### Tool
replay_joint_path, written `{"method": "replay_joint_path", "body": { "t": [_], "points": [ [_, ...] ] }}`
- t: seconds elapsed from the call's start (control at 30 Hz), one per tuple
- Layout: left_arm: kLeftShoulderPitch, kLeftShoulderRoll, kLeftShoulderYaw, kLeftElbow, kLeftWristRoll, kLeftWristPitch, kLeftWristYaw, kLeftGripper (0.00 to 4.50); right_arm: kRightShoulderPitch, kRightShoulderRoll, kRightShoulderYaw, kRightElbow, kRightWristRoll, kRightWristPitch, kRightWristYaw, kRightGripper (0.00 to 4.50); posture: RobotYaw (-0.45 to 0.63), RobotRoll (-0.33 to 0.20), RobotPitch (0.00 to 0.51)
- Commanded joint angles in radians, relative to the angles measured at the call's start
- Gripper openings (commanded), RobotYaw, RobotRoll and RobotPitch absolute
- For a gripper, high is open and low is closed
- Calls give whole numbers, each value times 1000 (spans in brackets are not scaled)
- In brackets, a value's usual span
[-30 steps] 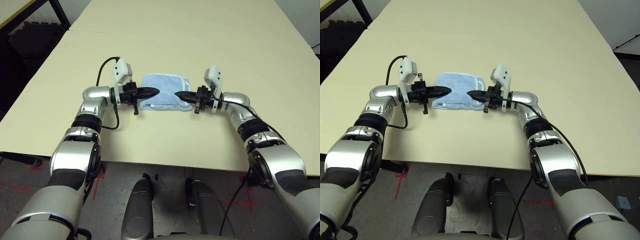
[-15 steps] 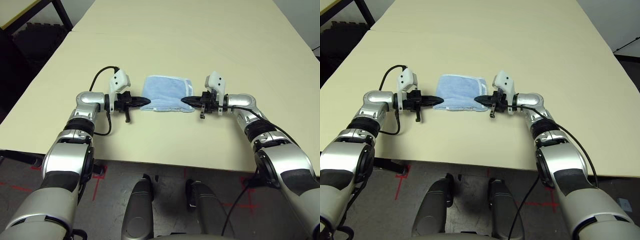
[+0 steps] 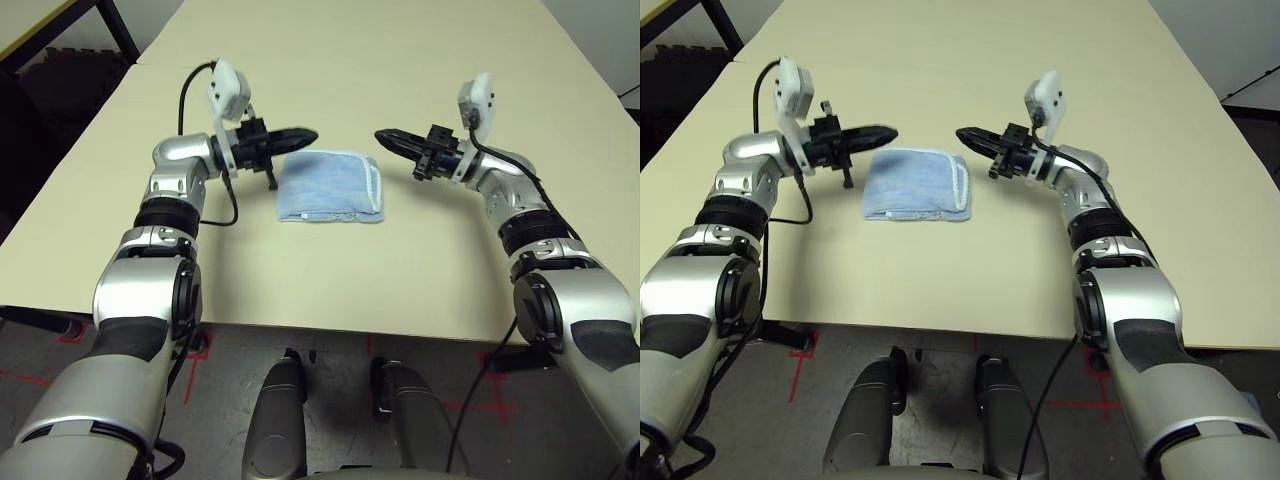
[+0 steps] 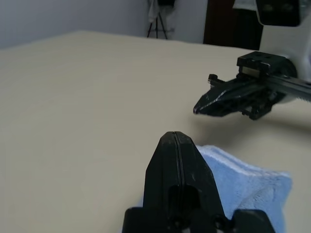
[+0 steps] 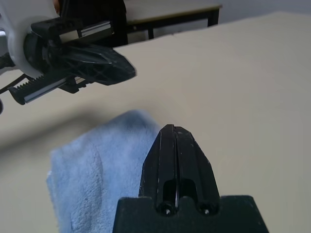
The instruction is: Fold the towel and set it aside.
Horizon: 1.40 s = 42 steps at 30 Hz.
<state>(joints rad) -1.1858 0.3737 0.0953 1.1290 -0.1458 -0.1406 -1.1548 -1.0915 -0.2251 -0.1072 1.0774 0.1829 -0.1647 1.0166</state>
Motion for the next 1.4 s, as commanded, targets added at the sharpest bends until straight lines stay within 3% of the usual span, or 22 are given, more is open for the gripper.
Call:
{"method": "replay_joint_path", "body": {
  "t": [0.03, 0.5, 0.9, 1.03, 1.17, 1.4],
  "points": [
    [15, -7, -23, 46, 45, 19, 82, 21, -16, 22, 32, 37, -50, 8, -88, 0, 53, 0, 195],
    [143, 30, -83, 104, 142, 27, 155, 21, 25, 63, 121, 128, -188, 32, -248, 0, 41, 0, 196],
    [157, 63, -51, 90, 106, 14, 148, 21, 43, 5, 103, 142, -192, 4, -256, 0, 42, 0, 185],
    [141, 65, -24, 48, 63, 4, 48, 21, 32, -4, 38, 103, -106, -34, -133, 0, 47, 0, 182],
    [142, 72, 9, -72, -30, 48, -134, 21, 29, -33, -51, 23, 33, -16, 95, 0, 54, 0, 182],
    [300, 150, -24, -464, -124, 142, -330, 21, 119, -179, -43, -133, 98, -70, 421, 0, 63, 0, 177]
  ]
}}
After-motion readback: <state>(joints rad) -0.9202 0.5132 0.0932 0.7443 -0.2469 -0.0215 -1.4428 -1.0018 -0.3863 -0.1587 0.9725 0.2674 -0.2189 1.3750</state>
